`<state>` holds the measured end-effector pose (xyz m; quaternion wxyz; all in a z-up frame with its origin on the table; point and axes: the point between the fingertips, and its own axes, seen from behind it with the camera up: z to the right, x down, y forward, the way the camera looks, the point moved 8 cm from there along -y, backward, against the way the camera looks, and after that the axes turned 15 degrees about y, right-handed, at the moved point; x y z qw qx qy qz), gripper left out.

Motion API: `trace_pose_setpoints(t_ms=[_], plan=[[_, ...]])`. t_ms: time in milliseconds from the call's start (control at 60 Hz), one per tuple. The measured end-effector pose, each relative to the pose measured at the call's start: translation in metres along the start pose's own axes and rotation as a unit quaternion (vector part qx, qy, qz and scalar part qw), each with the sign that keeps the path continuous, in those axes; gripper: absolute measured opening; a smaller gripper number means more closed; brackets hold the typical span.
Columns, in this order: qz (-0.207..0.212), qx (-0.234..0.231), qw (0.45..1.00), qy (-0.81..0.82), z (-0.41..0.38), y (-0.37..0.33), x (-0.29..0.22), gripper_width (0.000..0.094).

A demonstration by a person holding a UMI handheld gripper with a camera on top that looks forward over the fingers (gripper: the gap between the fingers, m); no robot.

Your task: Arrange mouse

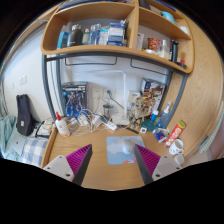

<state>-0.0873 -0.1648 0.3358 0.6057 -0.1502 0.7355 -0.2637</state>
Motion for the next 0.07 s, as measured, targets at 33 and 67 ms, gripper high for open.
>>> trace_pose_setpoints(t_ms=[33,67], plan=[[0.004,0.002,1.0,0.003,-0.0012,-0.0056,0.002,0.0857],[0.006,0.002,1.0,0.005,-0.0026,-0.0112,0.0032,0.0856]])
